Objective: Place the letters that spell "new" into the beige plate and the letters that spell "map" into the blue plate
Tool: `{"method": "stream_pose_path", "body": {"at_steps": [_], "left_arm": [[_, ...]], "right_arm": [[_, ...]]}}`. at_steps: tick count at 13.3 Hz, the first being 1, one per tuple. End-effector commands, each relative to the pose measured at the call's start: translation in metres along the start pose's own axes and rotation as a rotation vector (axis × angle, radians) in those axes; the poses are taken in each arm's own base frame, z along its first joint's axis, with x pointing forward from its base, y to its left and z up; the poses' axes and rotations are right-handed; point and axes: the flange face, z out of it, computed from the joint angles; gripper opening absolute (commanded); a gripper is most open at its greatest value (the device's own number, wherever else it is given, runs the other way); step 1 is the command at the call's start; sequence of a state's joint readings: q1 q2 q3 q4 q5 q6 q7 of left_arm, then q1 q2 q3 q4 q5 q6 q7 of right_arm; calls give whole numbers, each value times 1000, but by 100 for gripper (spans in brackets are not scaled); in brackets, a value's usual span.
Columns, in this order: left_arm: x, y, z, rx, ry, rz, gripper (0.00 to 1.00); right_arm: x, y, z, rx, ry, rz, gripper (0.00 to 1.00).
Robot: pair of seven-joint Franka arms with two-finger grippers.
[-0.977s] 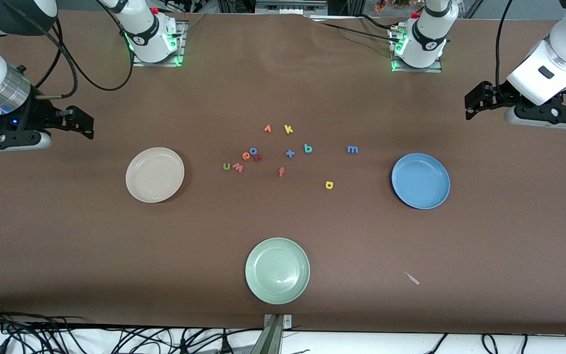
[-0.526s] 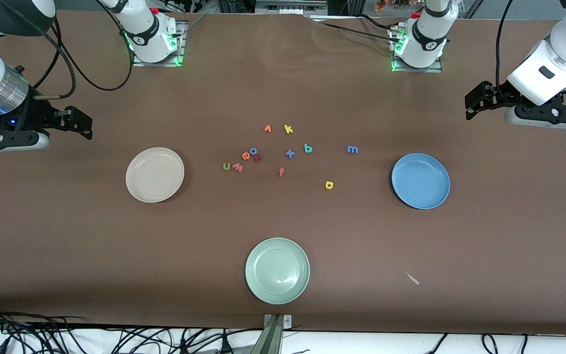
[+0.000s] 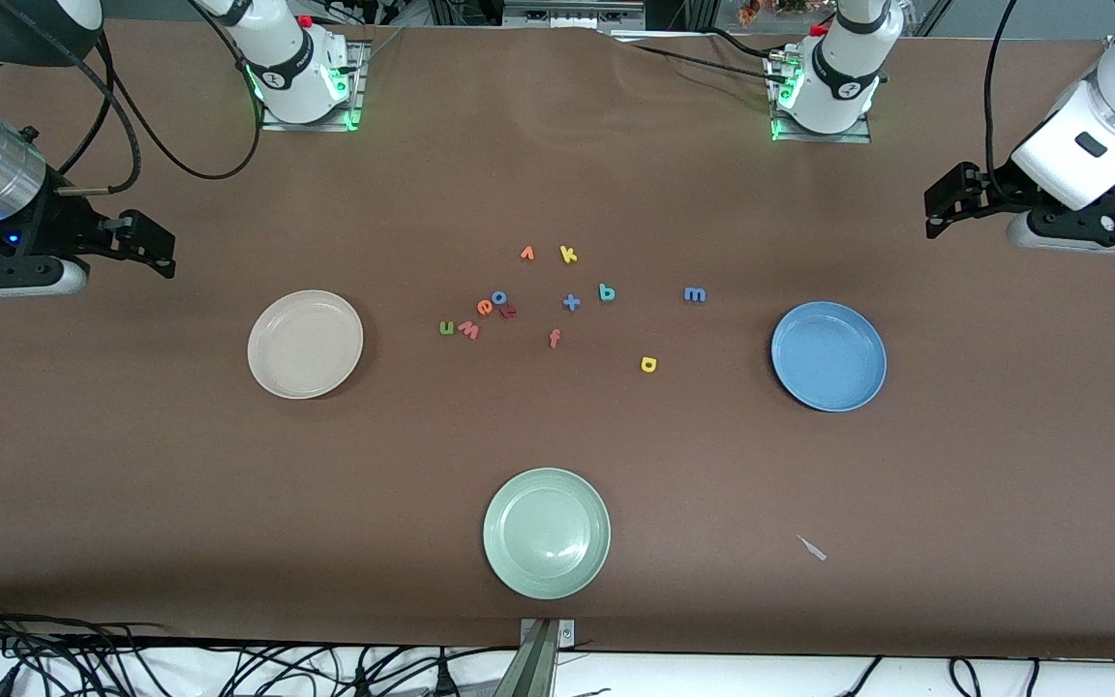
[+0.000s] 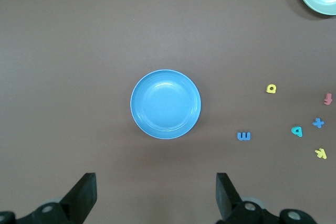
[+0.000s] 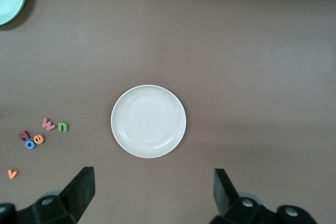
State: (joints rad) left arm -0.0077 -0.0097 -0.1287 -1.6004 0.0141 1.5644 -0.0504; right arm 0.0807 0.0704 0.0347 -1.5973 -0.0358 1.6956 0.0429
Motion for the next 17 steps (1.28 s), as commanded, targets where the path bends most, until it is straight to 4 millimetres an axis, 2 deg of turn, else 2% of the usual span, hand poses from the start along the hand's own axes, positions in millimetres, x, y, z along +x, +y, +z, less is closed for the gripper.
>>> {"method": "stream_pose_path", "body": {"at_steps": [1, 17], "left_arm": [[1, -1, -6, -22, -7, 16, 100], [-1, -9, -4, -21, -30, 5, 100]], "right_arm": [[1, -4, -3, -14, 4, 14, 100], [-6, -1, -6, -12, -23, 9, 100]]}}
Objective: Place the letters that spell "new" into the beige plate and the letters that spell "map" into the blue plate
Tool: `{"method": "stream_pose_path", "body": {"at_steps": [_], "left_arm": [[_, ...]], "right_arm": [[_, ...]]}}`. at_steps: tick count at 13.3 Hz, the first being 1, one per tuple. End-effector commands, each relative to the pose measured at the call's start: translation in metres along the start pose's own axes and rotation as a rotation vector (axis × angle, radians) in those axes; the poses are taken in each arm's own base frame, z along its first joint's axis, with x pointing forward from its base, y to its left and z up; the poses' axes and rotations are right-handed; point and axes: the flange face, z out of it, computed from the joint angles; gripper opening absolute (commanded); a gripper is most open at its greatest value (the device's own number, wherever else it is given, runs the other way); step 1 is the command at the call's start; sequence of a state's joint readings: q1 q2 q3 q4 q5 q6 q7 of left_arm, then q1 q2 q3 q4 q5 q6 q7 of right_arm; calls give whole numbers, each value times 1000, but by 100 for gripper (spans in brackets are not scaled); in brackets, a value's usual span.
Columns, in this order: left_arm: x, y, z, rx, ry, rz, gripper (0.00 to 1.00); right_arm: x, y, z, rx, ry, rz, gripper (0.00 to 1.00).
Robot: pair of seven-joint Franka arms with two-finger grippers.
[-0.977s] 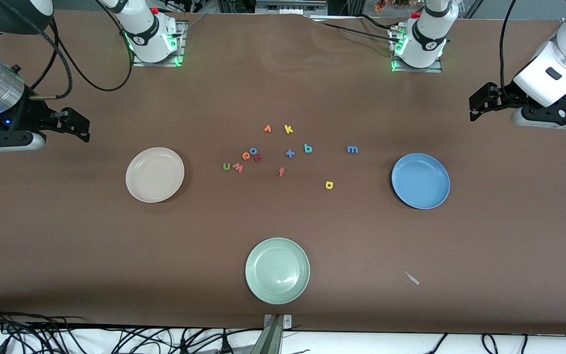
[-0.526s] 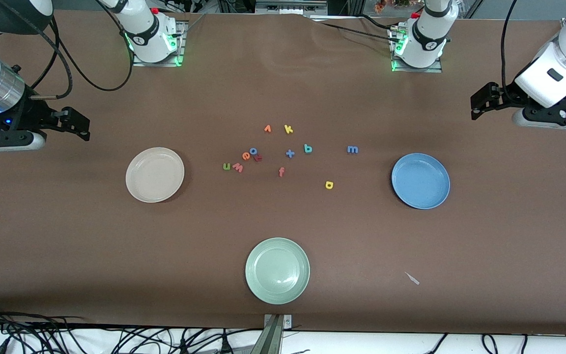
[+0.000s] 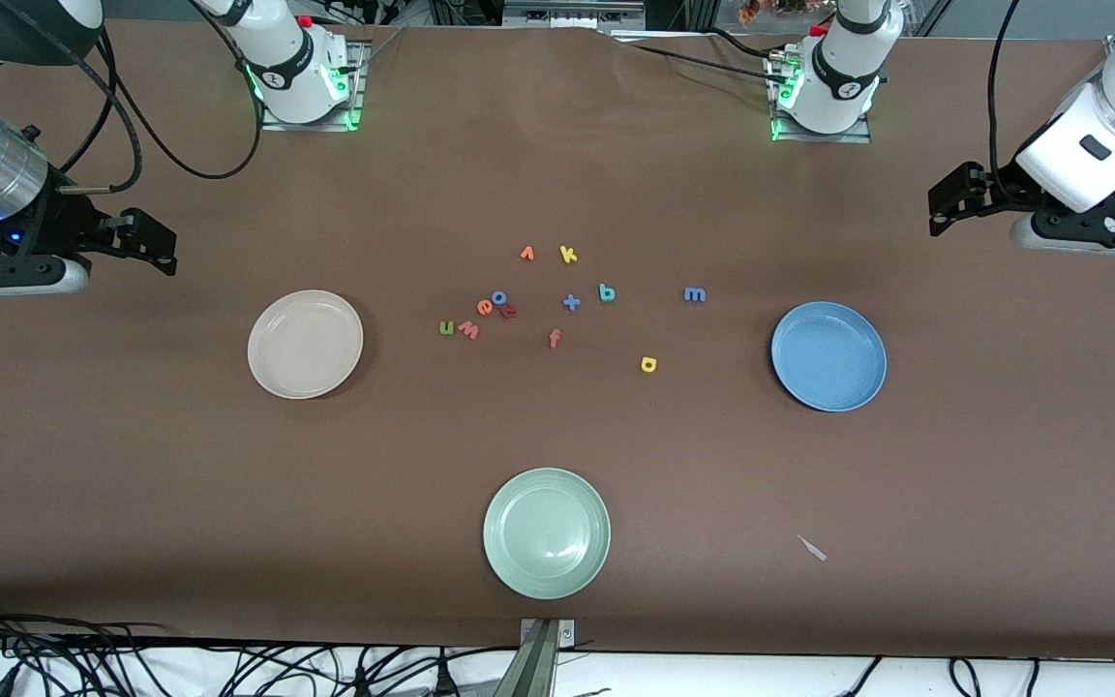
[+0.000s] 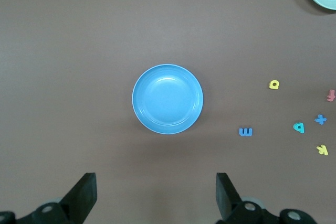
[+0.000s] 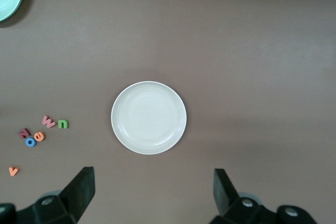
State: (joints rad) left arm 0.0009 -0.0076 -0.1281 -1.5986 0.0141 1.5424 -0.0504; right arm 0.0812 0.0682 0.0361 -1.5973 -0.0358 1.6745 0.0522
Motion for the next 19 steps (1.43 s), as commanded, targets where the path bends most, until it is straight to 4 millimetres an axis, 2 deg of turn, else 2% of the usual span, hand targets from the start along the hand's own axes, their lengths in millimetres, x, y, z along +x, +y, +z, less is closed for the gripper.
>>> {"method": "stream_pose_path", "body": {"at_steps": [1, 6, 19], "left_arm": [[1, -3, -6, -22, -7, 16, 100], [0, -2, -7, -22, -6, 18, 100], [0, -2, -7, -22, -7, 24, 100]], "right_arm": [[-4, -2, -6, -9, -5, 8, 100], [1, -8, -7, 4, 23, 4, 100], [0, -6, 0, 3, 5, 7, 100]]}}
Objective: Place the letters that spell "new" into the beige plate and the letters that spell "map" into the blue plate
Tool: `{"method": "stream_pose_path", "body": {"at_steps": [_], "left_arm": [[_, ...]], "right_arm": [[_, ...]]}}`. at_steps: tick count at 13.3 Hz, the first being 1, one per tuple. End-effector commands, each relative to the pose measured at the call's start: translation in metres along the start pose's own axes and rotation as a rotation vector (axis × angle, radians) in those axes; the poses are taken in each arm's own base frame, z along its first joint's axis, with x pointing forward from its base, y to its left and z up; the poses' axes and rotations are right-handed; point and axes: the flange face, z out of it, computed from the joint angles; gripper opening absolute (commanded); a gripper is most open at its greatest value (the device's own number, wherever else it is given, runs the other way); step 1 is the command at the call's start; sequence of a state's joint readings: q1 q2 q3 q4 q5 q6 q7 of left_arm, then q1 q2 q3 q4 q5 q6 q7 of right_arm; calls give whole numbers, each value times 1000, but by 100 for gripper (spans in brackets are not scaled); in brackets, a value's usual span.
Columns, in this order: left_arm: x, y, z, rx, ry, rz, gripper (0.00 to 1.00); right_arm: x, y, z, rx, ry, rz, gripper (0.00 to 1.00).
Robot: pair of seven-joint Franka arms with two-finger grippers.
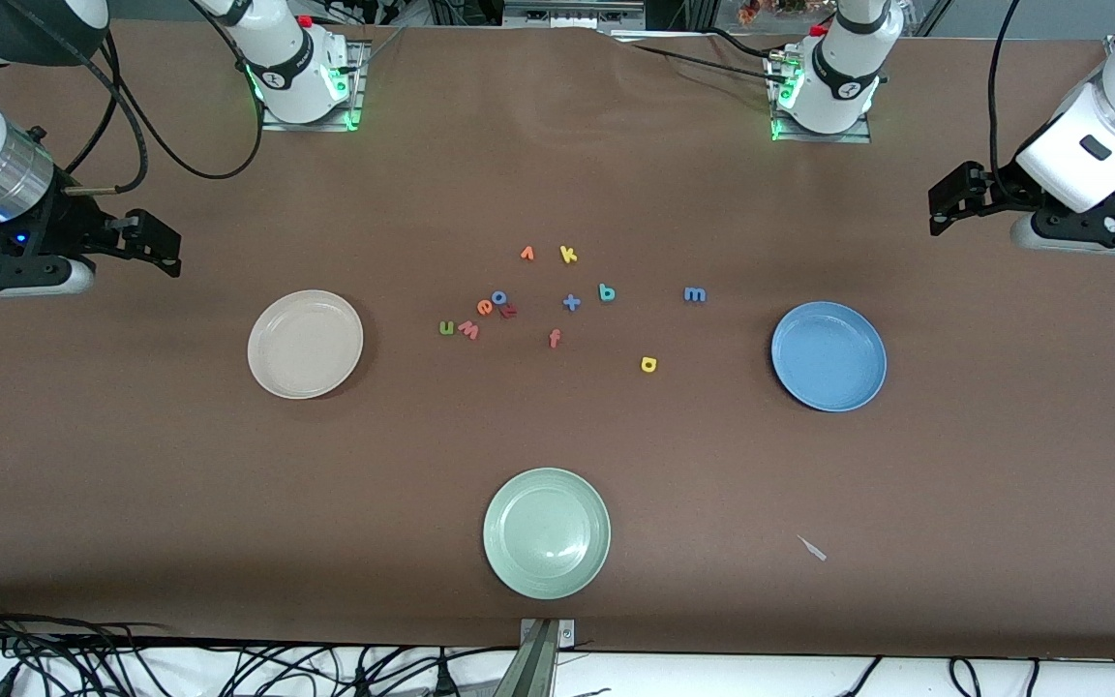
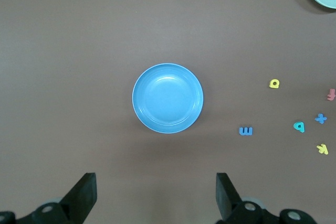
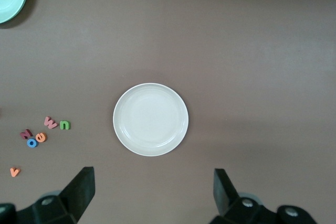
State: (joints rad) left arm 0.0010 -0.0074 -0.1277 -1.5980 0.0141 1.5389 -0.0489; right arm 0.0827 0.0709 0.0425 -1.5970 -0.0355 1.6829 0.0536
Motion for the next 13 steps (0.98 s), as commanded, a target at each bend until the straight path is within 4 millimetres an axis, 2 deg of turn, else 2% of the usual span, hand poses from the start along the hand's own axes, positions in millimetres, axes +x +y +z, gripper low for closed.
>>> {"method": "stream_pose_path", "body": {"at_steps": [1, 13], "left_arm": [[1, -2, -7, -22, -4, 23, 100], [1, -2, -7, -22, -4, 21, 100]], "right_arm": [[-1, -1, -1, 2, 2, 14, 100], [-2, -2, 1, 3, -1, 9, 100]]}}
